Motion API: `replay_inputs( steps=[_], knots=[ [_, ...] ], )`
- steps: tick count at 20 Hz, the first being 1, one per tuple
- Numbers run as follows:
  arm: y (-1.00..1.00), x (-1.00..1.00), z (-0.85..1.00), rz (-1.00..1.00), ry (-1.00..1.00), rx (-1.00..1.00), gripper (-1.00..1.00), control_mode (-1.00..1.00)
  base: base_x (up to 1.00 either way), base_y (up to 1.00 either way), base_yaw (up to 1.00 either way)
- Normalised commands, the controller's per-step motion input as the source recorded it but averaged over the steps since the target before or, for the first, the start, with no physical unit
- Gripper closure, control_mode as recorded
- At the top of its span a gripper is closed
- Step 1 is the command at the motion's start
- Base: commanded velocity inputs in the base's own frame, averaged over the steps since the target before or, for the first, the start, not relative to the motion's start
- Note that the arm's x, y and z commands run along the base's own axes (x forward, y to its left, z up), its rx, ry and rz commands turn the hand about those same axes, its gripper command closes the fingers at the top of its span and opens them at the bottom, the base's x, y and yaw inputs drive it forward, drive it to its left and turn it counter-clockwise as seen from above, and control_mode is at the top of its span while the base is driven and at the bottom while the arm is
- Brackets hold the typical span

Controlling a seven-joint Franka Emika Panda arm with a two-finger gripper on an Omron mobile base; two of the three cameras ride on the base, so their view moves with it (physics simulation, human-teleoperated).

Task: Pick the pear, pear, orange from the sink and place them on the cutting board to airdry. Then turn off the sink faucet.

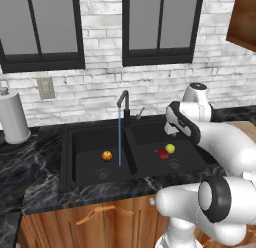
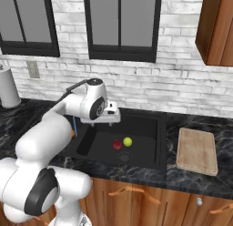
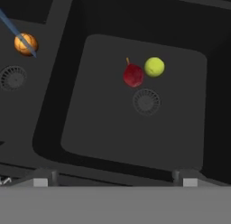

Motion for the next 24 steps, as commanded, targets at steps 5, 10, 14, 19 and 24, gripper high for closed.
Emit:
replay_inputs(
  steps=[5,10,14,19,24],
  knots=[
    [-0.03,0.09,-0.25,0.00,0.00,0.05,-1.00,-1.00,0.00,0.00,0.00],
    [0.00,0.09,-0.24,-0.01,0.01,0.02,-1.00,-1.00,0.00,0.00,0.00],
    [-0.01,0.10,-0.25,-0.02,0.05,0.02,-1.00,-1.00,0.00,0.00,0.00],
    [-0.01,0.10,-0.23,-0.01,0.03,0.00,-1.00,-1.00,0.00,0.00,0.00],
    [-0.01,0.10,-0.20,0.00,0.01,0.00,-1.00,-1.00,0.00,0.00,0.00]
  ],
)
